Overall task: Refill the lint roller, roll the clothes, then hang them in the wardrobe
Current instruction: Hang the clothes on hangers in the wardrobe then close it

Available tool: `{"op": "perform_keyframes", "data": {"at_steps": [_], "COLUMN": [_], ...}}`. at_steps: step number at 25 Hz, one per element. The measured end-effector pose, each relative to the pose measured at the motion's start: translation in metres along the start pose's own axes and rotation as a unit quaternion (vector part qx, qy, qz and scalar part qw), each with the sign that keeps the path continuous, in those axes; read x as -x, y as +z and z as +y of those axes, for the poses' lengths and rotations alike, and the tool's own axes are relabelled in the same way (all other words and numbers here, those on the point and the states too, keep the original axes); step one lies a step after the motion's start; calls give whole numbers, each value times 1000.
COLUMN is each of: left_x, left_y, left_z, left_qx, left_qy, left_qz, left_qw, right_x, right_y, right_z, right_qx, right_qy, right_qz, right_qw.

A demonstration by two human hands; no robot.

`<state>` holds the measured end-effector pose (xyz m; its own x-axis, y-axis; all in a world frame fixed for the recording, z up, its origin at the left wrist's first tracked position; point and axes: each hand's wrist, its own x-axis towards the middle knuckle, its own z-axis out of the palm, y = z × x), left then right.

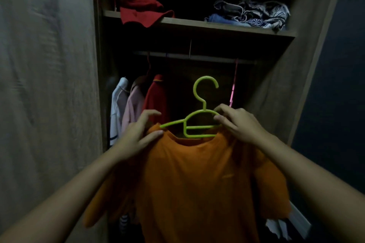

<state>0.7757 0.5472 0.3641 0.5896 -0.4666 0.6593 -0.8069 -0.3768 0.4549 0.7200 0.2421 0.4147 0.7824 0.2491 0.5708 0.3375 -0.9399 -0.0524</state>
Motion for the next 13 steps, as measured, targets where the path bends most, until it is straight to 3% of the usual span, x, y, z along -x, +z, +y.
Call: {"op": "perform_keyframes", "data": {"at_steps": [2, 7, 9, 11, 13], "left_x": [-2, -2, -1, -4, -10], "left_y": [-21, -47, -50, -53, -52], "left_z": [-4, -6, -3, 3, 16], "left_qx": [-2, -34, -53, -85, -134], "left_qy": [-8, -55, -75, -103, -95], "left_qz": [16, -32, -11, 18, 46], "left_qw": [1000, 997, 996, 991, 985], "right_x": [15, 33, 19, 0, -26], "right_y": [4, 29, 42, 48, 45], "right_z": [18, 34, 19, -7, -38], "right_qx": [14, 43, 65, -21, -236], "right_qy": [14, 81, 83, 114, 140], "right_qz": [-16, -85, -44, 55, 54], "right_qw": [1000, 992, 993, 992, 960]}}
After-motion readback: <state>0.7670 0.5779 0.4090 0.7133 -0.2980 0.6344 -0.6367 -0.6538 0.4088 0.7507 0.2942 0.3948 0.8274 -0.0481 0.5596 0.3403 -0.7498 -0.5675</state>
